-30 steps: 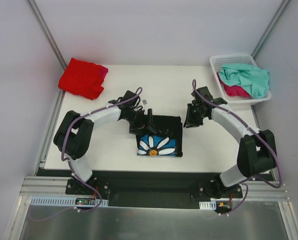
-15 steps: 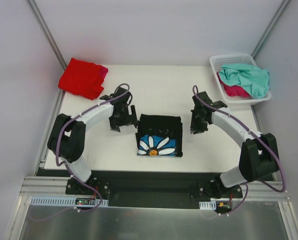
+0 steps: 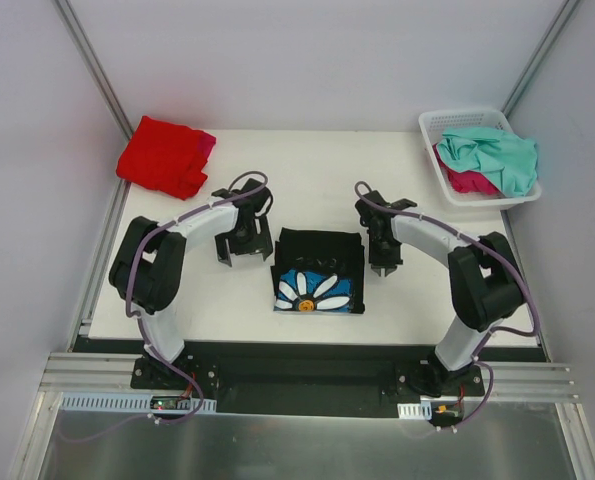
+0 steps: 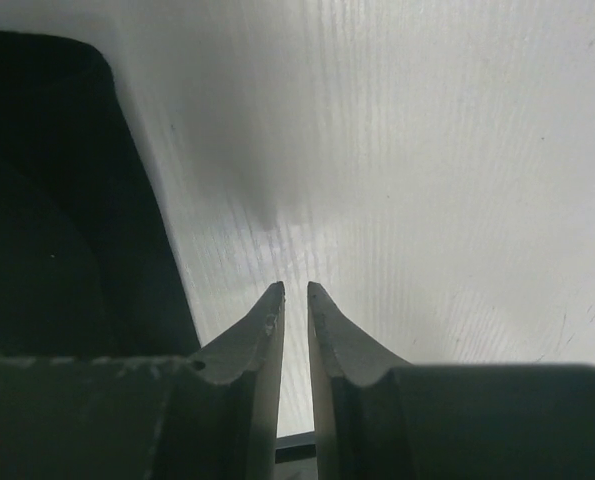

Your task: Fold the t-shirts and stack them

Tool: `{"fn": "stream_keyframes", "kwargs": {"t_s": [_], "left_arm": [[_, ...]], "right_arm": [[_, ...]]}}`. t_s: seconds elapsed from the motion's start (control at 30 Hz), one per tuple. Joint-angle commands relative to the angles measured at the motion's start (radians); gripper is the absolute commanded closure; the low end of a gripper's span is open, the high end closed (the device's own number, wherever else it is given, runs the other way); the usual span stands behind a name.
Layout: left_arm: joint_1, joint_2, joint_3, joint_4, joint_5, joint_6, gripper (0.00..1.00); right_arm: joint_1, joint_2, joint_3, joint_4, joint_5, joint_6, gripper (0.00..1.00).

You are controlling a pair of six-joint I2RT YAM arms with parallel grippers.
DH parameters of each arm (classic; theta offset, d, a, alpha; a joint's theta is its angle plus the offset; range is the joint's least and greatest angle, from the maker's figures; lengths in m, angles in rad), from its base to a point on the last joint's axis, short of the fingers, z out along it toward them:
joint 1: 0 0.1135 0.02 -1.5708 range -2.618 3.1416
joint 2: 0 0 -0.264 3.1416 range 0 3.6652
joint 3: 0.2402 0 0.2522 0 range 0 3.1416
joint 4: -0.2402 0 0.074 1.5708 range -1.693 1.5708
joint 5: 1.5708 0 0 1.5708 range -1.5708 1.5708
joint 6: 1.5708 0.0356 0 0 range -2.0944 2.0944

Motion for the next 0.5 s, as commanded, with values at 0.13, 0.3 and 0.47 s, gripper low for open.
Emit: {"fn": "stream_keyframes", "kwargs": {"t_s": [0.13, 0.3, 0.47], "left_arm": [[-0.025, 0.012, 0.029, -0.037, -0.054, -0.05, 0.1], [-0.034, 0.035, 0.04, -0.017, 0.005, -0.059, 0.1], [-0.043, 0.042, 0.04, 0.016, 0.044, -0.067, 0.1]], "right_arm": [[0.026, 0.02, 0.034, 0.015, 0.012, 0.025, 0.82], [0.028, 0.045, 0.043, 0.034, -0.017, 0.024, 0.82], [0.026, 0.065, 0.045, 0.061, -0.052, 0.027, 0.82]]}}
